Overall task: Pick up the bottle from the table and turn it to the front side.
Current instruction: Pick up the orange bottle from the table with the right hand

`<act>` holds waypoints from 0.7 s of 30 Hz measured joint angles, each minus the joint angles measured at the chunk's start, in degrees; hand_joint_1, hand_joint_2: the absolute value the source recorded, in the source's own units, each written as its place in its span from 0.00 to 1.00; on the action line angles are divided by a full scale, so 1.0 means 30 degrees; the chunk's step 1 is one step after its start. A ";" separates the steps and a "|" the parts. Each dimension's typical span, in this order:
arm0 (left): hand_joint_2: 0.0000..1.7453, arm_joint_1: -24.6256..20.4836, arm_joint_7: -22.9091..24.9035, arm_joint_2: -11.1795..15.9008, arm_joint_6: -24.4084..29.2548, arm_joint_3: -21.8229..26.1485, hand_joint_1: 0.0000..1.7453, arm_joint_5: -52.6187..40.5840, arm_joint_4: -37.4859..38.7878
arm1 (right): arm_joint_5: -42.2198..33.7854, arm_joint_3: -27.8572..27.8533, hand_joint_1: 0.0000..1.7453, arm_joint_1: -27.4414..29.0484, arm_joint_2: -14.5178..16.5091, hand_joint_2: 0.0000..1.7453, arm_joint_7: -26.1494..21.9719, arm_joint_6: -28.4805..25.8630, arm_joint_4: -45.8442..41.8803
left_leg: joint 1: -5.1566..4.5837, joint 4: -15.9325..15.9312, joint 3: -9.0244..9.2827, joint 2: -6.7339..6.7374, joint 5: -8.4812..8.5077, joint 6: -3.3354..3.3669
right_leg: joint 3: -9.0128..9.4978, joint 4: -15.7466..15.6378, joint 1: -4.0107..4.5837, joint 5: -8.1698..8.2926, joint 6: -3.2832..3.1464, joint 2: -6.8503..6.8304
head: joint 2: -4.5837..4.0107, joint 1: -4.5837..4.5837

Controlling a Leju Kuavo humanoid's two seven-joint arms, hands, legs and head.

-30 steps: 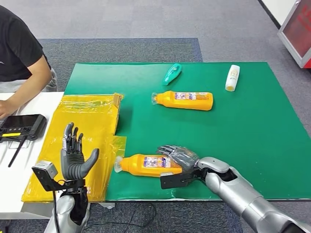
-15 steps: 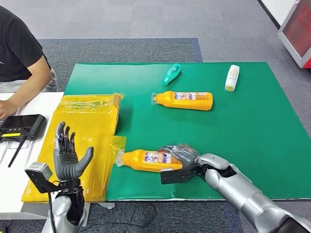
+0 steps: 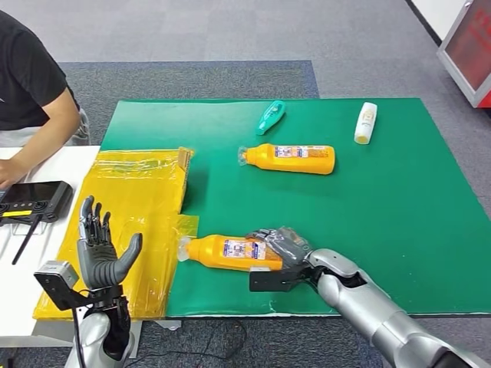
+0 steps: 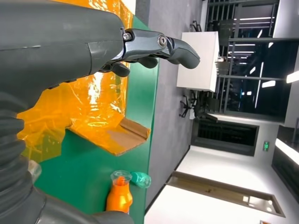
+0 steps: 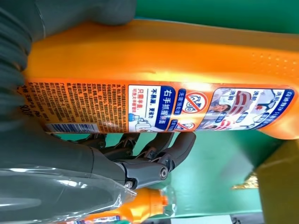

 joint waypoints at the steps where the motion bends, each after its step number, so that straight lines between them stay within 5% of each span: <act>1: 1.00 -0.0003 0.0000 -0.0002 0.0049 -0.0007 0.00 0.0002 0.0000 | -0.0146 -0.0136 1.00 0.0095 0.0138 1.00 -0.0164 -0.0087 0.0025 | 0.0001 0.0000 -0.0004 -0.0001 0.0005 -0.0005 | -0.0005 0.0001 0.0002 0.0001 -0.0001 0.0000 | 0.0000 0.0002; 21: 1.00 -0.0386 0.0000 0.0024 0.0476 -0.0958 0.00 0.1016 0.0007 | -0.5915 -0.6893 1.00 0.3963 0.3574 1.00 -0.3272 -0.1845 -0.1665 | 0.0001 0.0001 -0.0235 -0.0020 -0.0003 0.0029 | -0.0208 0.0004 -0.0001 -0.0030 0.0032 -0.0026 | 0.0000 0.0004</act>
